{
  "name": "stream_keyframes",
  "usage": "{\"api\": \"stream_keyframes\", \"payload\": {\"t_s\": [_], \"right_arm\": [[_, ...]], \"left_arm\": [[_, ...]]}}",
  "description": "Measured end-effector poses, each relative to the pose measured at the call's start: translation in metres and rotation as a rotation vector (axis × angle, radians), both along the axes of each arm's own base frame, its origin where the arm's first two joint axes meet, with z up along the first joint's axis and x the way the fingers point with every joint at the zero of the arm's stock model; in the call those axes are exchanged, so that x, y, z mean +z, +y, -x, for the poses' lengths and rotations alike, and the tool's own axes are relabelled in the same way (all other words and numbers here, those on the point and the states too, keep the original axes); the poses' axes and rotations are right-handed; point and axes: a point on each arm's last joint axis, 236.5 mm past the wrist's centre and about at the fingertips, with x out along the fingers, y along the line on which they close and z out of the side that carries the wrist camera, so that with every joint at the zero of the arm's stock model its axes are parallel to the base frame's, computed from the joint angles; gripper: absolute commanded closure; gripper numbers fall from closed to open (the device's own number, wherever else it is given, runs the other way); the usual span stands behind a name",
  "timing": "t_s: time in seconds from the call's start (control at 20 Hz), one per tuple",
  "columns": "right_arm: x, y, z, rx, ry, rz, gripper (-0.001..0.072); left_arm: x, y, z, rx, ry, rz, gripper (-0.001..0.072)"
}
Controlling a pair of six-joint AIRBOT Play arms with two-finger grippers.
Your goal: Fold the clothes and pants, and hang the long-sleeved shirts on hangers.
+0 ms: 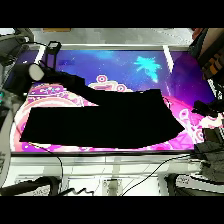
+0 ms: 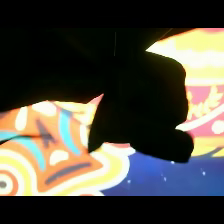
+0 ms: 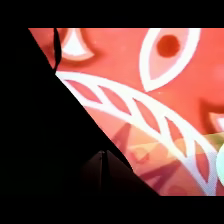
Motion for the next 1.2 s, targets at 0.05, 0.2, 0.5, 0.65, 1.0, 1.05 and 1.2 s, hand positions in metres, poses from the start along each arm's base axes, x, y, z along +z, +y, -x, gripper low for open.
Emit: {"api": "stream_keyframes", "payload": {"t_s": [0.05,0.2,0.5,0.65,1.0,1.05,1.2], "right_arm": [[0.0,0.0,0.0,0.001,0.001,0.001,0.0696],[0.0,0.0,0.001,0.003,0.002,0.003,0.0696],[0.0,-0.001,0.001,0.004,0.002,0.007,0.0696],[0.0,-0.003,-0.002,-0.001,-0.009,0.015,0.0696],[0.001,-0.007,-0.007,-0.01,-0.03,0.028,0.0696],[0.001,-0.007,-0.007,-0.01,-0.031,0.028,0.0696],[0.002,-0.007,-0.007,-0.011,-0.032,0.028,0.0696]], "left_arm": [[0.005,0.002,0.016,-0.031,0.024,-0.028,0.0701],[0.011,0.008,0.052,-0.139,0.089,-0.116,0.07],[0.0,-0.026,0.015,-0.224,-0.006,-0.046,0.0685],[-0.006,-0.07,-0.027,-0.193,-0.099,0.163,0.0364],[-0.036,-0.067,-0.07,-0.076,-0.117,0.29,0.0303],[-0.047,-0.057,-0.066,-0.063,-0.074,0.276,0.0302],[-0.084,-0.015,-0.052,0.019,0.084,0.223,0.0258]]}}
